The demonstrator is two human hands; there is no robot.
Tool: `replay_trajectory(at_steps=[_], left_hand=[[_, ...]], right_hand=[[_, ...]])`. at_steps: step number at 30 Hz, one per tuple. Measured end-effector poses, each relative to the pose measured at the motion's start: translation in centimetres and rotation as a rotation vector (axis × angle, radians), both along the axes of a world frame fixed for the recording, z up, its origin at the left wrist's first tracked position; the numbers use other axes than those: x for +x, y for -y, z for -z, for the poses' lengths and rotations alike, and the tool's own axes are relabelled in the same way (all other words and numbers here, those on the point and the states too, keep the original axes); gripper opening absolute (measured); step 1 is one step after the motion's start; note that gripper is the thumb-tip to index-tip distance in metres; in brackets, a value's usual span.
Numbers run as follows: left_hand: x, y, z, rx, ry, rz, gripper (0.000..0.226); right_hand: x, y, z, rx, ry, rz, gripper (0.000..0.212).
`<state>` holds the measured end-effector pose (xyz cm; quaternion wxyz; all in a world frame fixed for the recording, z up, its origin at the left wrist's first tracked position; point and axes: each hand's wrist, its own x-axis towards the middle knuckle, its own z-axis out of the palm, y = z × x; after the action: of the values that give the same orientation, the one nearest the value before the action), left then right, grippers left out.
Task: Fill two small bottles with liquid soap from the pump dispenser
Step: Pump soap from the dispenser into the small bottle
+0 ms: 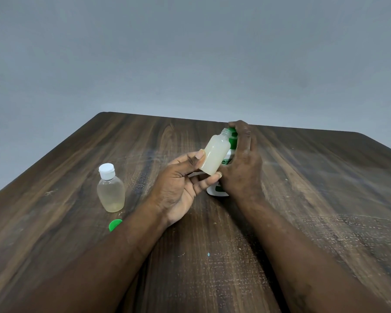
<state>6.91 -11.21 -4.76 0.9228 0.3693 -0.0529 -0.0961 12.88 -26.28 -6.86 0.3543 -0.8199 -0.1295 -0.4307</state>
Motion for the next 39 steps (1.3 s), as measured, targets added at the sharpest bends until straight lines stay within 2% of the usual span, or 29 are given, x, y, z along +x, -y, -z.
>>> replay_trajectory(at_steps=[8,29,39], left_hand=[[-0.03,0.07,-0.03,0.006,-0.009,-0.002,0.025],[0.03,-0.01,0.08,-0.004,0.001,0.005,0.023],[0.10,-0.03,0.22,0.000,-0.004,0.002,0.030]], right_hand=[[-0.20,0.01,-0.02,-0.003,0.012,-0.012,0.097],[-0.06,0.05,0.01,-0.002,0.010,-0.014,0.092],[-0.06,0.23,0.11,-0.017,0.009,-0.002,0.096]])
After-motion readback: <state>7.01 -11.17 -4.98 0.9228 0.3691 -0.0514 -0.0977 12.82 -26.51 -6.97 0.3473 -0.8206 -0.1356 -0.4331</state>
